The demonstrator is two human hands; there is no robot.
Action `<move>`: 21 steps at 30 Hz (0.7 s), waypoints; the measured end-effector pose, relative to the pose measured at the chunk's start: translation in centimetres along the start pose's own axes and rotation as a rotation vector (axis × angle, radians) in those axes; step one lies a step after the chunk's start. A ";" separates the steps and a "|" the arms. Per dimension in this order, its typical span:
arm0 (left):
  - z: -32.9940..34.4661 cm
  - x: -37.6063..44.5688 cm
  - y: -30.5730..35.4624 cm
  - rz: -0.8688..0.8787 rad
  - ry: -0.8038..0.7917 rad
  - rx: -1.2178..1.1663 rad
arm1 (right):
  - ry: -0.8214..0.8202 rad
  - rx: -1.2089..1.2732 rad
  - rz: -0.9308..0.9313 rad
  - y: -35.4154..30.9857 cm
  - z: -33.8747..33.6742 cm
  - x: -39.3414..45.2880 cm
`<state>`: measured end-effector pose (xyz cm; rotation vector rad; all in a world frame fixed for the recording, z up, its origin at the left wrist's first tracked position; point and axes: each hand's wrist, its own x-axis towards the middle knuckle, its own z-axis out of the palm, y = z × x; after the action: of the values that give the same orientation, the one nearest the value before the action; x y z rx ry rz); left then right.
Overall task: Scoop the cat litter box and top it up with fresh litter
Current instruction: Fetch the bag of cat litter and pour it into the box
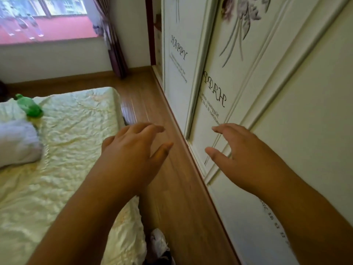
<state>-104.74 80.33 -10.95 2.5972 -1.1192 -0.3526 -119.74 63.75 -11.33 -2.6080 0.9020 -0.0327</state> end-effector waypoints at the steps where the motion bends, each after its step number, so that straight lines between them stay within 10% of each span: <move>1: -0.7 1.5 -0.7 -0.004 0.006 -0.001 | 0.002 -0.001 -0.008 -0.7 -0.3 1.7; 21: -8.9 24.2 -9.3 -0.129 0.105 0.032 | -0.023 0.100 -0.245 -8.0 -0.5 32.5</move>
<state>-79.38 70.06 -8.58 2.6888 -0.9325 -0.2248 -89.33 49.86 -11.24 -2.6032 0.5539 -0.1099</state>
